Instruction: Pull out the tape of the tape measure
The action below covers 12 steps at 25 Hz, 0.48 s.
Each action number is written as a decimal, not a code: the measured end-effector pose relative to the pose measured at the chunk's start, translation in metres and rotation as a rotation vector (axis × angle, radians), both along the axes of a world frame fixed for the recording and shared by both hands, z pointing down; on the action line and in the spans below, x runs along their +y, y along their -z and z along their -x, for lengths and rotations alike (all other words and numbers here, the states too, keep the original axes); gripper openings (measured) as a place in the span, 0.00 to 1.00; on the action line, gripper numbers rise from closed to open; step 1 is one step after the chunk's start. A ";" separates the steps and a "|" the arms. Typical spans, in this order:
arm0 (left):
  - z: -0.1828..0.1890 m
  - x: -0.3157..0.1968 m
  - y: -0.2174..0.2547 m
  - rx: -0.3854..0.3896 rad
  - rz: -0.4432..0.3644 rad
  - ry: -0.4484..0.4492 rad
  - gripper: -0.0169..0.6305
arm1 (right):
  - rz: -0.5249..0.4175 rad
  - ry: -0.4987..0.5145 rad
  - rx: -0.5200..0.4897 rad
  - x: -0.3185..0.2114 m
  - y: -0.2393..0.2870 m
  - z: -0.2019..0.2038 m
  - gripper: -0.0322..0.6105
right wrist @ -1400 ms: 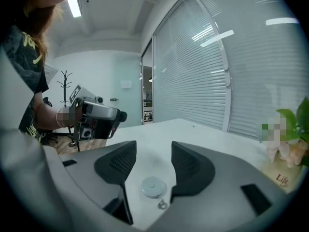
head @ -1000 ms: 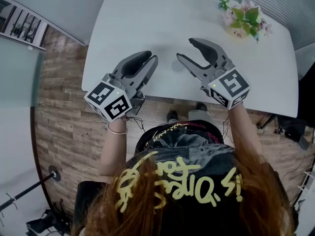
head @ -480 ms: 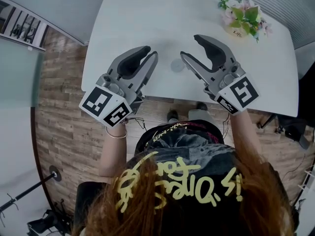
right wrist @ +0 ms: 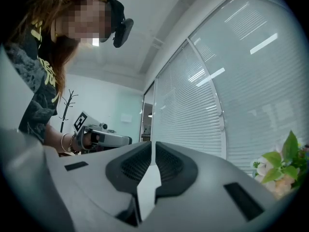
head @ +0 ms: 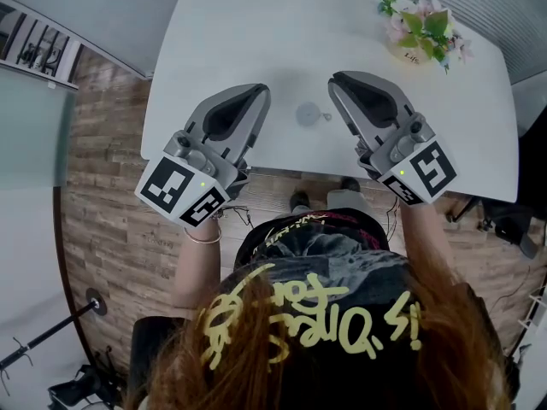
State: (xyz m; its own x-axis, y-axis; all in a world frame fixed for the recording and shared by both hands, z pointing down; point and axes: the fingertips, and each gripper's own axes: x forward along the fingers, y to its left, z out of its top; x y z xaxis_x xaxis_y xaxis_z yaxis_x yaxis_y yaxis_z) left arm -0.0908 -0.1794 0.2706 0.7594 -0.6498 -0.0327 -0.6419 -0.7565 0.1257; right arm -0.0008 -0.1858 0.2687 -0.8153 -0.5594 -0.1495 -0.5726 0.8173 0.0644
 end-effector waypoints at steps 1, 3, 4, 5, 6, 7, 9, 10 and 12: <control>0.001 0.000 0.000 0.001 -0.001 0.003 0.01 | -0.004 -0.002 0.001 0.000 0.001 0.000 0.09; 0.002 -0.001 0.000 0.002 0.002 0.006 0.01 | -0.008 -0.010 0.002 -0.001 0.001 -0.002 0.08; 0.001 -0.001 0.000 0.002 0.005 0.005 0.01 | -0.009 -0.015 0.001 -0.001 0.001 -0.003 0.08; 0.001 -0.001 -0.001 0.000 0.009 0.003 0.01 | -0.012 -0.020 0.000 -0.001 0.002 -0.004 0.07; 0.001 -0.001 -0.002 -0.003 0.012 0.001 0.01 | -0.016 -0.025 0.001 -0.001 0.002 -0.005 0.06; 0.001 -0.001 -0.002 -0.004 0.014 0.000 0.01 | -0.022 -0.028 0.004 -0.001 0.003 -0.005 0.06; 0.001 0.000 -0.002 -0.001 0.014 0.001 0.01 | -0.037 -0.027 0.013 0.001 0.006 -0.004 0.05; 0.002 0.000 -0.001 0.001 0.014 0.002 0.01 | -0.045 -0.025 0.019 0.002 0.007 -0.004 0.05; 0.003 0.000 -0.001 0.002 0.013 0.006 0.01 | -0.058 -0.025 0.028 0.003 0.009 -0.003 0.05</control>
